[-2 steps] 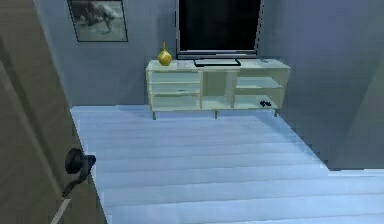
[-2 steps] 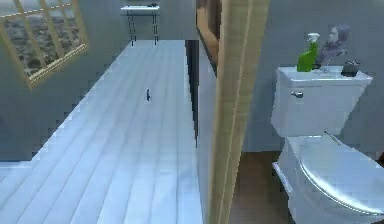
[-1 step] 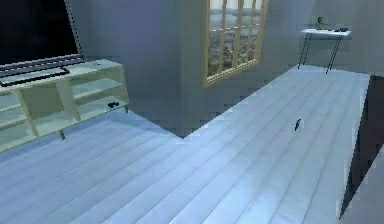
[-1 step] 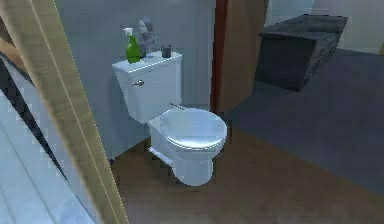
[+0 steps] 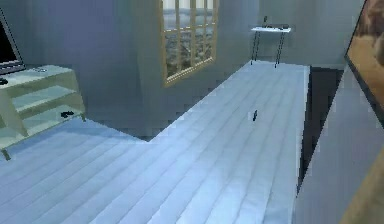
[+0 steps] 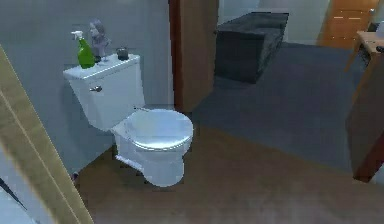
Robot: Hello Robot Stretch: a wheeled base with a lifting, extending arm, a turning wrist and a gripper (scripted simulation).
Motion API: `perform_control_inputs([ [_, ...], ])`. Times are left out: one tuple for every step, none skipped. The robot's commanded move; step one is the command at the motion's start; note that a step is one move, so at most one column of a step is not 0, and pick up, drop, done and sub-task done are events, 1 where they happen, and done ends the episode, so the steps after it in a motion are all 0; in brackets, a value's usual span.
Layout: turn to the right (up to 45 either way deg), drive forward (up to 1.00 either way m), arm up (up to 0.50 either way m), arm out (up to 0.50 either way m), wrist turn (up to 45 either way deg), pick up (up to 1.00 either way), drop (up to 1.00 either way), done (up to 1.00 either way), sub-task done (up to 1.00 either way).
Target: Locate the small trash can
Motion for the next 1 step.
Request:
perform_control_inputs([
  [0.0,0.35,0.00,0.00,0.0,0.00,0.00,0.00,0.00],
])
